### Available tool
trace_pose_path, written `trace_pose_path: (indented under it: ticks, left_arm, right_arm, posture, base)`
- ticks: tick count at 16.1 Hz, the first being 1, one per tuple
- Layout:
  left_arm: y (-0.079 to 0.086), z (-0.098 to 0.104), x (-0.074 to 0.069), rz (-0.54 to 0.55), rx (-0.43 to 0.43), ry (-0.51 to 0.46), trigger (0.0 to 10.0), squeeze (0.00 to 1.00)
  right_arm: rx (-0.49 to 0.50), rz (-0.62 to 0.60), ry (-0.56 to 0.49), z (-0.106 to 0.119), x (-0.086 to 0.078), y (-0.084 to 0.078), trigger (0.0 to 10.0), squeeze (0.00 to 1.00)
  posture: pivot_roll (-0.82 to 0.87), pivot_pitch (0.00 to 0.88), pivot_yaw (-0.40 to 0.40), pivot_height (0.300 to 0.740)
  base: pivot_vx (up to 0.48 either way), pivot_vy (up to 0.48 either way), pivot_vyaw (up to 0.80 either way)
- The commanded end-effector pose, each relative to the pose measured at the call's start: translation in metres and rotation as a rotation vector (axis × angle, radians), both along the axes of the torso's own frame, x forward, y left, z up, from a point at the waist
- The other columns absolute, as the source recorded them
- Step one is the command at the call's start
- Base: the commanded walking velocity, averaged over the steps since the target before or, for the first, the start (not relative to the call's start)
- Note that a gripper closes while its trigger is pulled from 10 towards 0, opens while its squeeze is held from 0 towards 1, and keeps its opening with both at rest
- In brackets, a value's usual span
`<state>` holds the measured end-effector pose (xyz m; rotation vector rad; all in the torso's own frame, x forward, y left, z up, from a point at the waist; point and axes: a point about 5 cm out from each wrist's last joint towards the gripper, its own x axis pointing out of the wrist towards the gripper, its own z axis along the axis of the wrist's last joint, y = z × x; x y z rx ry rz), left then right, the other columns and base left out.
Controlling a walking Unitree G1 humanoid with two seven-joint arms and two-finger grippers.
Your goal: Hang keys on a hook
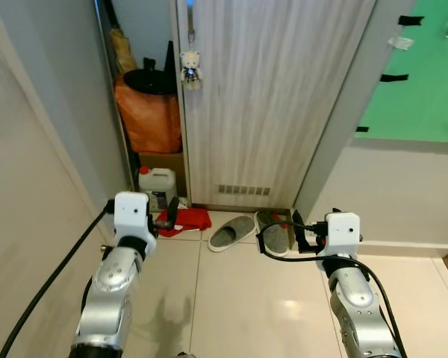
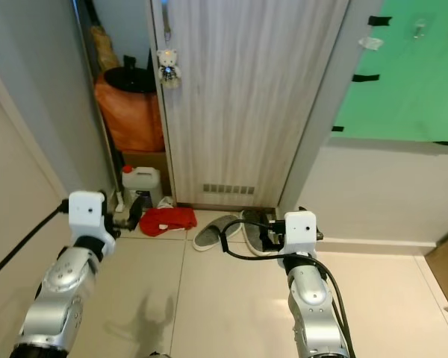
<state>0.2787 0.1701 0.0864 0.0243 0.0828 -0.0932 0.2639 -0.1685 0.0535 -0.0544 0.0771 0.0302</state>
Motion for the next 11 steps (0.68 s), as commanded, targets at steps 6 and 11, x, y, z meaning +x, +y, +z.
trace_pose_path:
  ticks: [6, 11]
  left_arm:
    - [0.001, -0.008, 0.007, -0.011, 0.013, 0.051, 10.0, 0.00]
    - [-0.002, -0.009, 0.011, -0.008, -0.003, 0.060, 10.0, 0.00]
  right_arm:
    - [-0.024, 0.020, 0.027, 0.001, 0.014, 0.002, 10.0, 0.00]
    - [-0.019, -0.017, 0.043, -0.001, 0.017, -0.001, 10.0, 0.00]
  posture:
    - [0.04, 0.000, 0.002, 0.740]
    - [0.03, 0.000, 0.010, 0.740]
  base:
    - [0.000, -0.320, 0.00]
    - [0.000, -0.336, -0.51]
